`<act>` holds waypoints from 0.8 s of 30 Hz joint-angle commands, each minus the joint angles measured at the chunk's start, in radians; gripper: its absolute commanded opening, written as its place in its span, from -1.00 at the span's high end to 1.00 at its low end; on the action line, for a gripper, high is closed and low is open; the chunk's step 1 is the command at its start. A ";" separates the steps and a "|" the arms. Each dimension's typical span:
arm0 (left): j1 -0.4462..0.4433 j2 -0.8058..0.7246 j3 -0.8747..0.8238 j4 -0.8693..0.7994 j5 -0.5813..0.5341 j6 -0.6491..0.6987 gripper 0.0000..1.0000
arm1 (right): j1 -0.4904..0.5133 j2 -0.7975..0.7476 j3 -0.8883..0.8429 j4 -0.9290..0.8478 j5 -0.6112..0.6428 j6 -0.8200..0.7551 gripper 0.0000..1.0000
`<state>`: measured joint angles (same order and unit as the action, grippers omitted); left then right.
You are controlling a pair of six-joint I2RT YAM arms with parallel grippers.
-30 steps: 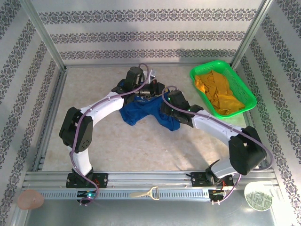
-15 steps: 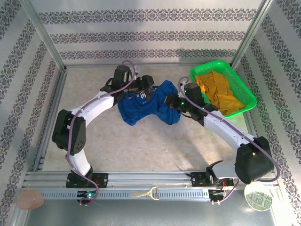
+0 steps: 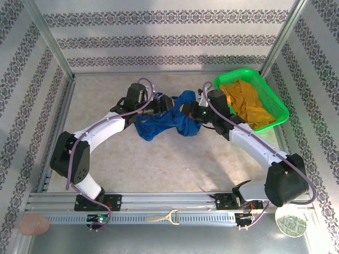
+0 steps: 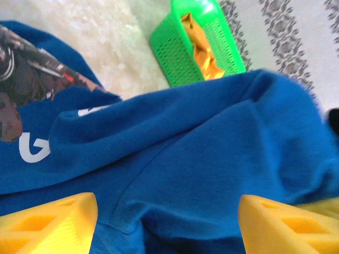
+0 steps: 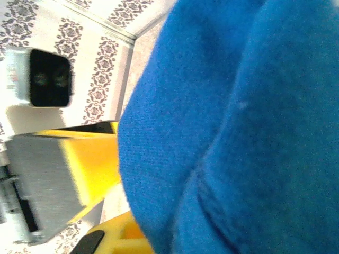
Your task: Fold the inside-out t-shirt
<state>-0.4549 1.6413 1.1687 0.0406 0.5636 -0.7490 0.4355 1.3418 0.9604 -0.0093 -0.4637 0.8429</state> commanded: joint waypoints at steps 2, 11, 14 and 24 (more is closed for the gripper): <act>-0.010 0.049 -0.017 0.009 -0.005 0.078 -0.41 | 0.033 -0.023 0.031 0.029 0.016 0.009 1.00; -0.012 0.118 -0.041 0.081 0.113 0.079 -0.39 | 0.074 -0.020 0.034 0.040 0.088 0.022 1.00; -0.010 0.089 -0.086 0.149 0.142 0.049 -0.43 | 0.075 -0.017 0.034 0.039 0.107 0.022 1.00; 0.012 -0.079 -0.246 0.317 0.097 -0.071 -0.48 | 0.069 -0.059 -0.004 0.007 0.147 0.012 1.00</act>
<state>-0.4561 1.6054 0.9344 0.2470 0.6655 -0.7853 0.5018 1.3216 0.9615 -0.0116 -0.3424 0.8585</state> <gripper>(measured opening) 0.739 0.068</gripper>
